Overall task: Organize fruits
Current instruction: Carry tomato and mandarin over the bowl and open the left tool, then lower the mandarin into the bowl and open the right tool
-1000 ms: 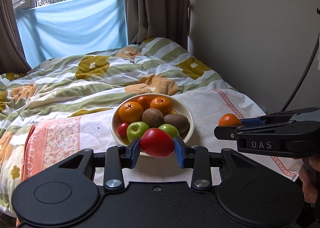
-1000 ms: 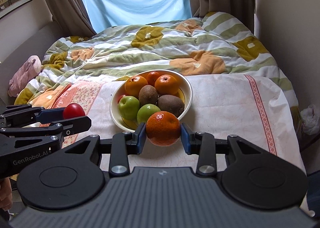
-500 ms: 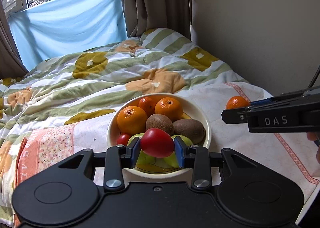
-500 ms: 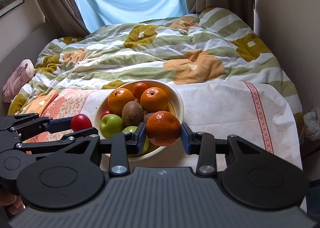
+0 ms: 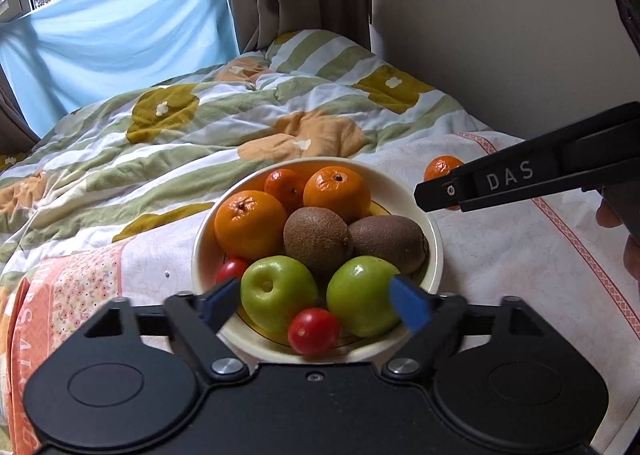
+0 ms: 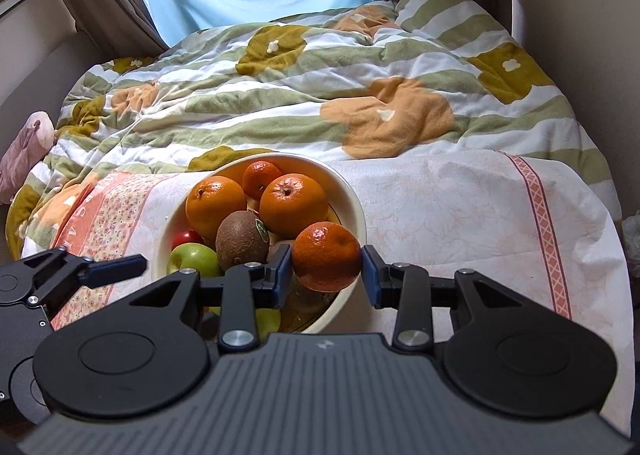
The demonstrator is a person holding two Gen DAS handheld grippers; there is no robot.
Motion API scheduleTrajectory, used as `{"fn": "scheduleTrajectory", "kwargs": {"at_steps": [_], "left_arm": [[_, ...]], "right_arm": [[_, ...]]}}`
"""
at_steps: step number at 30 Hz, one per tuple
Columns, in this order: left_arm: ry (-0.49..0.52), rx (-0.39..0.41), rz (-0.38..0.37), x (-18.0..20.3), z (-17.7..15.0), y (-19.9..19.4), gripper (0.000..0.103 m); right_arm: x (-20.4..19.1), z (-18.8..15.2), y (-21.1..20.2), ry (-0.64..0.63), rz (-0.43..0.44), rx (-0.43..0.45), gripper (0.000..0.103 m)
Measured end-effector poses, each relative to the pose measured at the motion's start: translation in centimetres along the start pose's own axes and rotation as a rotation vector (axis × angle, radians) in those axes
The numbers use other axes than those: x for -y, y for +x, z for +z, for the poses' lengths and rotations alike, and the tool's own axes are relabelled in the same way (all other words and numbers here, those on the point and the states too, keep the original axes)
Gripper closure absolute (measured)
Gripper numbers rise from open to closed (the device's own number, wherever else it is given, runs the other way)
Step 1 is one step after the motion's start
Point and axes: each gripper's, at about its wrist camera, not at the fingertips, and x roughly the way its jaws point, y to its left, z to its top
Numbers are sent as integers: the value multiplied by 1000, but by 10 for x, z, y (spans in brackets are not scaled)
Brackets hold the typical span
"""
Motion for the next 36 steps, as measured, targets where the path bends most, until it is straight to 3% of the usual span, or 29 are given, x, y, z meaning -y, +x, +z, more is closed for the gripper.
{"fn": "scheduleTrajectory", "kwargs": {"at_steps": [13, 29, 30, 32, 33, 36], "left_arm": [[-59, 13, -11, -19, 15, -23, 8], [-108, -2, 26, -43, 9, -26, 8], [-112, -3, 26, -45, 9, -25, 8], [-114, -4, 26, -46, 8, -25, 8], [-115, -5, 27, -47, 7, -25, 8], [-124, -11, 24, -48, 5, -25, 8]], "right_arm": [[3, 15, -1, -4, -2, 10, 51], [0, 25, 52, 0, -6, -58, 50], [-1, 24, 53, 0, -11, -52, 47], [-1, 23, 53, 12, -10, -39, 25], [-1, 23, 53, 23, -4, -33, 2], [0, 22, 49, 40, 18, -23, 0]]}}
